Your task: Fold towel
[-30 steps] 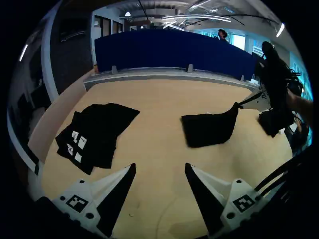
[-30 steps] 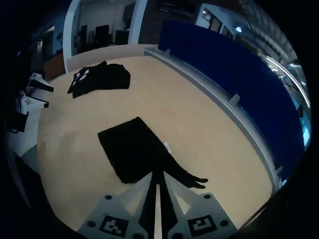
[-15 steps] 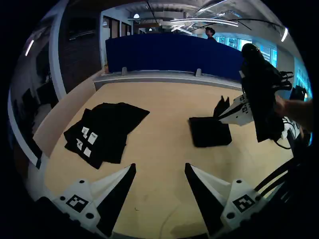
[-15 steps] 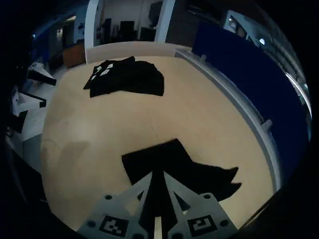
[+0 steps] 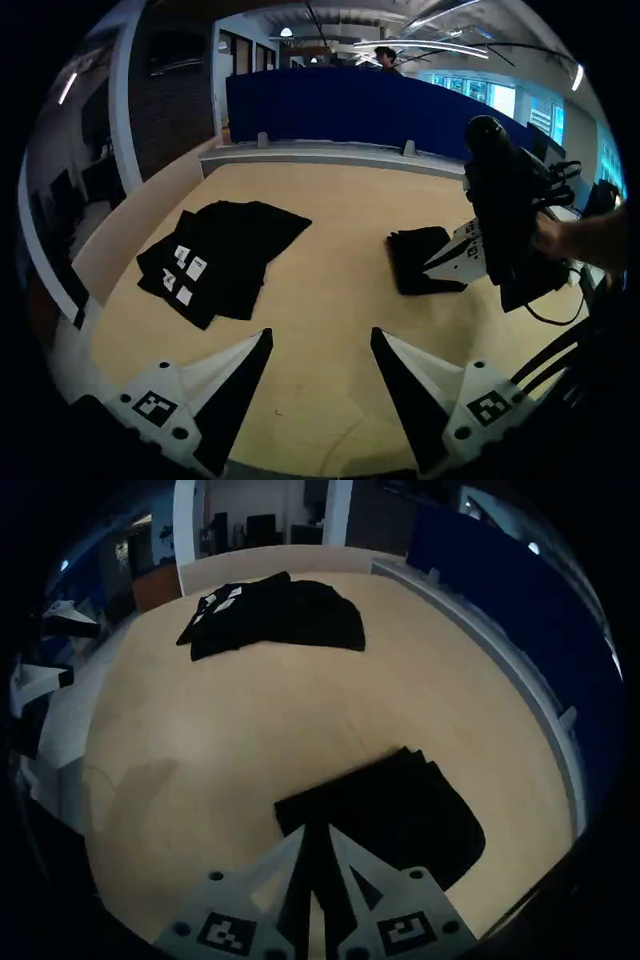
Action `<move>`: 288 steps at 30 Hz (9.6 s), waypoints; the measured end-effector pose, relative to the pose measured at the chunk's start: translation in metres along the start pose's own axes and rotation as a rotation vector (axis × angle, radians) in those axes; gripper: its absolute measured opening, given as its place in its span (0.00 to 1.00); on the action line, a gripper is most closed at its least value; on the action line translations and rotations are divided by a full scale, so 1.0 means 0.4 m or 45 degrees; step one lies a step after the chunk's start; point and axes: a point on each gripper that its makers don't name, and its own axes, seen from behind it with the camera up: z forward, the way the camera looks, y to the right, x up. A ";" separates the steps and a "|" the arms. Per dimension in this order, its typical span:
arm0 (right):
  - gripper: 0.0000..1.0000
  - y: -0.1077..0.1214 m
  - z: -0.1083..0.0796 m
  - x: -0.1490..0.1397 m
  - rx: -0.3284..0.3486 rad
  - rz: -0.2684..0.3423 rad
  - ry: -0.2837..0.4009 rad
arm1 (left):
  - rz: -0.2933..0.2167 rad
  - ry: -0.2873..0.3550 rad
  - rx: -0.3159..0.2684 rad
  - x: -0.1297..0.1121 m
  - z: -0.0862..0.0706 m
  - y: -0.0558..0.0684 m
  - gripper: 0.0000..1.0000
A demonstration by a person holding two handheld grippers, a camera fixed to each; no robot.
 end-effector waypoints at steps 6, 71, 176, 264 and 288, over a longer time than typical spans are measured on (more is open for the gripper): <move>0.36 0.012 -0.024 0.005 -0.020 0.031 0.025 | 0.010 -0.001 -0.003 0.002 0.006 0.002 0.91; 0.18 0.053 -0.119 -0.260 -0.151 0.262 -0.082 | 0.041 0.003 -0.018 0.018 0.014 0.035 0.91; 0.03 0.762 -1.006 -0.551 -0.718 0.553 0.152 | 0.214 0.057 -0.153 0.211 0.106 0.270 0.90; 0.20 0.497 -0.923 -1.176 -0.910 1.128 -0.123 | 0.309 0.051 -0.177 0.223 0.107 0.328 0.90; 0.68 0.506 -0.954 -1.108 -0.964 1.094 -0.039 | 0.307 0.053 -0.179 0.226 0.108 0.319 0.90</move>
